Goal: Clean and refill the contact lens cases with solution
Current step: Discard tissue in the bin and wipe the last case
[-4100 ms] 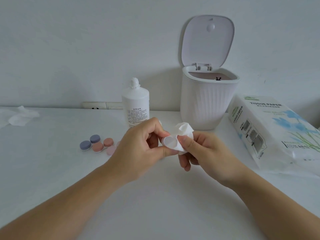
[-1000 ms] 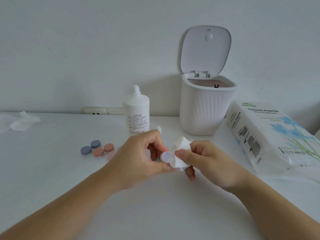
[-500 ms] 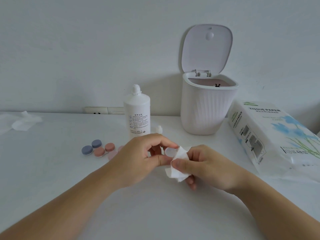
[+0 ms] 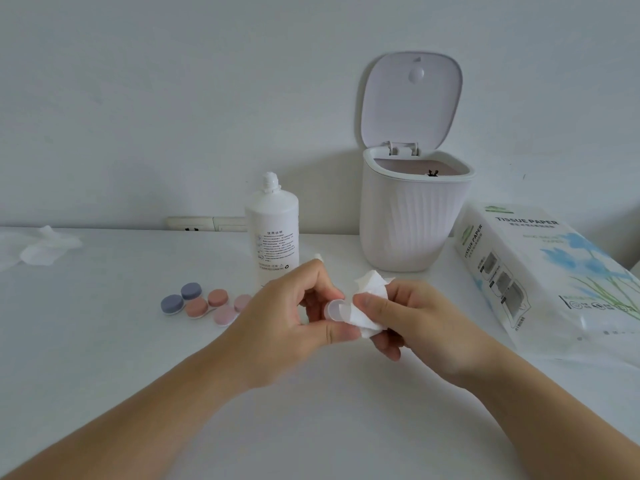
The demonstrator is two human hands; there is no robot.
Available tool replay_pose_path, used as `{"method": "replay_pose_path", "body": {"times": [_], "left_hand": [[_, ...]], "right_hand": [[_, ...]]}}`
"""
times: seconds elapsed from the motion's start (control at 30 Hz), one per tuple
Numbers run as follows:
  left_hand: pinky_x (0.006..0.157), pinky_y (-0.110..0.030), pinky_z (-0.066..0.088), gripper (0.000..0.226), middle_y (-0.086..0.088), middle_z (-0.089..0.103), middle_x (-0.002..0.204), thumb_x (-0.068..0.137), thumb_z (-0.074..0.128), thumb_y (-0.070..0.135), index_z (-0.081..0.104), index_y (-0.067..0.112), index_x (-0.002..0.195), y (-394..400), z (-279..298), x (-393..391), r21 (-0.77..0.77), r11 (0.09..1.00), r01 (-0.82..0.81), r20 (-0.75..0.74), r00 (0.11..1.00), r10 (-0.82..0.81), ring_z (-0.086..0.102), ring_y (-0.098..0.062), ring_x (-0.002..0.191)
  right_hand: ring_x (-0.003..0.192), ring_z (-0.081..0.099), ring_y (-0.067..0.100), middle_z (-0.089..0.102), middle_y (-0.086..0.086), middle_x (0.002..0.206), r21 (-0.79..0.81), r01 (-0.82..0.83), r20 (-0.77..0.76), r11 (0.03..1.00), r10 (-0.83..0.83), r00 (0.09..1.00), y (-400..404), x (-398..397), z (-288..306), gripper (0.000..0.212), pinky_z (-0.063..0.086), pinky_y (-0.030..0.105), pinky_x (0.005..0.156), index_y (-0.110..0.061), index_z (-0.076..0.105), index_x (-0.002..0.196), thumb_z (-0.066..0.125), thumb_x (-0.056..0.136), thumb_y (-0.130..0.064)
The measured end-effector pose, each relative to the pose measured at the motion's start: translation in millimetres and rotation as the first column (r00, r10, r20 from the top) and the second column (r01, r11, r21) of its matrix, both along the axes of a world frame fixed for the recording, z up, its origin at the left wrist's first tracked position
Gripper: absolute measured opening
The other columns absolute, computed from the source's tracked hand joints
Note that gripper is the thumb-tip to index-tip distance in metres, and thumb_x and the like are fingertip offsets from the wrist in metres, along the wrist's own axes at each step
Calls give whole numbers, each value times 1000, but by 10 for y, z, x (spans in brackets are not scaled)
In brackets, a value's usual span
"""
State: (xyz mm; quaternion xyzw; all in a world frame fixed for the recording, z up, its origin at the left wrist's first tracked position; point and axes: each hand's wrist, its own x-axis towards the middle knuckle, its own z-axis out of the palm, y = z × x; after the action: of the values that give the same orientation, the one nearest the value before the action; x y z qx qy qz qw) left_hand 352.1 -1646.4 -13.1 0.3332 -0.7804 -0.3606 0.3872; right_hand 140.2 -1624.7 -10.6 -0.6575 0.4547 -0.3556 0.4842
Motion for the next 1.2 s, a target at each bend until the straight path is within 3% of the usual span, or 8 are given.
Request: {"method": "replay_pose_path", "body": {"times": [0.13,0.27,0.43,0.53,0.63,0.83,1.0,1.2], "left_hand": [[81,-23,53,21,17,70,88,82,78,37,67,42,100,-76,13,90,71,995,66,120,990,-74,65,-5,84],[90,-45,56,24,10,74,92,79,83,40,71,45,99,-99,18,90,85,995,49,127,990,-59,69,-15,89],[66,-23,53,35,15,68,73,58,83,55,71,36,85,-69,27,65,60,998,-29,-13,999,29,59,-3,67],[58,-27,46,42,4,65,68,56,87,48,63,24,80,-16,-14,0,61,998,-35,-69,997,39,53,-8,62],[57,-27,43,43,10,60,65,57,86,47,58,23,80,6,-57,-49,50,998,-45,-87,995,50,49,-8,60],[71,-19,50,32,17,66,77,68,87,50,68,37,91,-97,-47,61,43,999,3,28,1000,-4,59,-1,73],[83,-18,52,29,17,72,89,75,84,41,71,46,100,-113,-47,82,43,996,74,105,991,-78,68,-7,88],[73,-33,55,28,11,69,77,66,81,48,71,35,89,-115,-43,68,-12,999,-36,-54,998,35,63,-7,73]], "right_hand": [[56,48,18,55,3,59,101,-122,-114,987,133,984,25,12,-23,45,38,25,52,-4,64,73,62,86,-47],[58,47,18,55,4,61,108,-131,-117,985,144,983,37,26,-5,45,39,23,52,-4,63,72,64,84,-47],[61,39,15,47,6,68,37,-45,-4,998,45,999,51,36,48,28,32,20,53,-17,70,72,62,90,-38],[57,34,13,42,0,63,1,34,51,999,-34,998,46,64,27,33,31,17,53,-13,65,71,59,92,-38],[54,30,12,39,-3,58,-9,75,71,997,-74,995,38,79,-1,42,29,17,50,-2,61,74,57,93,-40],[58,27,18,37,0,59,26,-54,-83,998,56,995,44,19,18,47,22,25,53,-4,53,67,60,91,-44],[59,37,23,49,9,64,116,-173,-180,978,192,965,58,-16,16,48,30,30,55,-4,58,70,63,85,-49],[54,58,16,70,7,66,-55,97,-34,994,-99,995,-13,-32,43,28,42,23,51,-17,75,77,74,78,-44]]}}
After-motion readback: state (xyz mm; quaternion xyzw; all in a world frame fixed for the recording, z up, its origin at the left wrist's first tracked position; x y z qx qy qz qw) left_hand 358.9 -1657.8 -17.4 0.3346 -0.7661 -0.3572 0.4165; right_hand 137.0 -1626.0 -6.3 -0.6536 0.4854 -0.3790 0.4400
